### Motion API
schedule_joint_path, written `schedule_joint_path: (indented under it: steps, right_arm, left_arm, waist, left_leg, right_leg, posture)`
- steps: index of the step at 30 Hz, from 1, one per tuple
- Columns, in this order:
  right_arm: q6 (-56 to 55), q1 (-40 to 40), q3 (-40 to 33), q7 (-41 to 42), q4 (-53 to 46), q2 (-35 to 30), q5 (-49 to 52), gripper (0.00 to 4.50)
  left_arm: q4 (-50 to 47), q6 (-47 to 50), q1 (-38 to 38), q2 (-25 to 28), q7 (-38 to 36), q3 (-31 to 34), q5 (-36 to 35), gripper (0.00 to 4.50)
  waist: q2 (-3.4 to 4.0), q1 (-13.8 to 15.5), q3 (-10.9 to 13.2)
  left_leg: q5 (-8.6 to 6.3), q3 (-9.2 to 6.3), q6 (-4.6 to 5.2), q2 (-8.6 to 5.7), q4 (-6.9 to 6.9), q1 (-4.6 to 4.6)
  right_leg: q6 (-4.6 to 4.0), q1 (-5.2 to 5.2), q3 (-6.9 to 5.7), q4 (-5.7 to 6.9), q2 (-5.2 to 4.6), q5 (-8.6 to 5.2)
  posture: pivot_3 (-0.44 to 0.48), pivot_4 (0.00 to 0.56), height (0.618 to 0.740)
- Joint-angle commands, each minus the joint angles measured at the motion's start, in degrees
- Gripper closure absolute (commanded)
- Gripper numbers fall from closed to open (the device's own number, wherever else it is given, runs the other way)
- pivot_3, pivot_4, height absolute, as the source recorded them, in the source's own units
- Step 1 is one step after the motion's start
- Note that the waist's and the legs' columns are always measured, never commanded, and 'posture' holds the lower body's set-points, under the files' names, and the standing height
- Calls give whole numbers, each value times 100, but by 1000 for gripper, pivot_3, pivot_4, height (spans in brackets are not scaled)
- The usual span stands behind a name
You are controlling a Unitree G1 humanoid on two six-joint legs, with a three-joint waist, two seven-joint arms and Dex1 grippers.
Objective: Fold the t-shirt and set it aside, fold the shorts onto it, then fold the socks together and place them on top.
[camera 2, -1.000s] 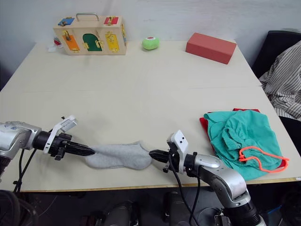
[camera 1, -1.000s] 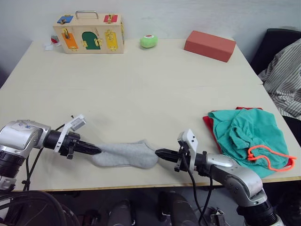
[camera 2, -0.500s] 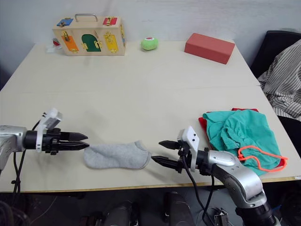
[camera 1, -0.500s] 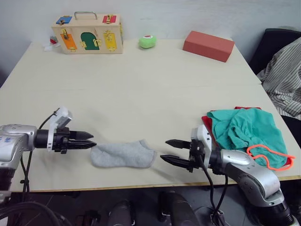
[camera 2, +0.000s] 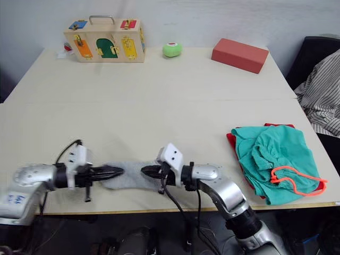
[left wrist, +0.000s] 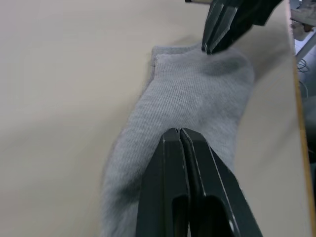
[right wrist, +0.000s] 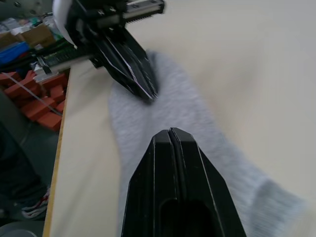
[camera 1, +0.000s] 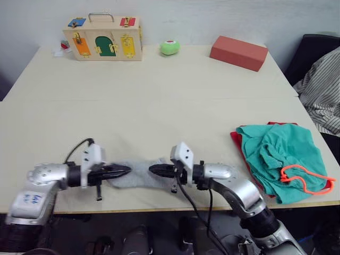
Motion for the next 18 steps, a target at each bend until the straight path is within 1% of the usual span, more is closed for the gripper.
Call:
schedule_joint_path:
  steps: [1, 3, 6, 9, 12, 15, 18]
  right_arm:
    - [-26, -73, 60, 6, 68, 16, -178, 4500]
    - [-169, -42, 88, -21, 202, -63, -385, 4500]
    - [-548, 76, 99, -34, 364, -386, -843, 4500]
    - [-604, 251, -280, -22, 383, -587, -739, 4500]
    - [-757, 389, -503, 44, 463, -812, -772, 4500]
    - [-1009, 500, -637, 136, 658, -1010, -832, 4500]
    - [-1244, 476, -808, 194, 777, -1025, -752, 4500]
  left_arm:
    - [145, -243, -54, -289, 407, -82, 159, 4487]
    - [202, -270, 46, -338, 406, -201, 227, 4487]
    - [188, -176, 222, -366, 544, -228, 251, 4487]
    - [244, -260, 315, -340, 631, -125, 241, 4487]
    - [332, -359, 336, -334, 667, -36, 186, 4487]
    - [364, -487, 249, -411, 654, 59, 32, 4487]
    - [184, -329, 146, -476, 606, 196, -339, 4487]
  waist:
    - [-4, -2, -2]
    - [-5, -8, -3]
    - [-3, -6, -4]
    - [-3, -5, -9]
    - [1, -2, -14]
    - [0, -1, -16]
    - [-2, 2, -17]
  left_leg:
    - [0, 0, 0, 1, 0, -1]
    - [-1, 0, 1, 1, 2, 1]
    - [-1, 0, 2, 1, 1, 9]
    - [-3, -1, 3, 1, -2, 18]
    - [-4, -2, 3, 2, -2, 21]
    - [-5, -2, 5, 1, -2, 25]
    - [-6, -3, 9, 2, -2, 25]
  right_leg:
    - [0, -1, -1, -1, 0, 0]
    - [0, 0, -1, 0, -1, 0]
    - [0, 3, -1, 1, -2, 0]
    - [0, 12, -1, 0, -3, 0]
    - [0, 14, -1, 1, -3, 0]
    - [0, 18, -1, 1, -4, 0]
    - [0, 19, -3, 2, -4, 1]
  posture:
    - [0, 150, 740]
    - [0, 150, 740]
    - [0, 150, 740]
    - [0, 150, 740]
    - [0, 150, 740]
    - [0, 150, 740]
    - [0, 150, 740]
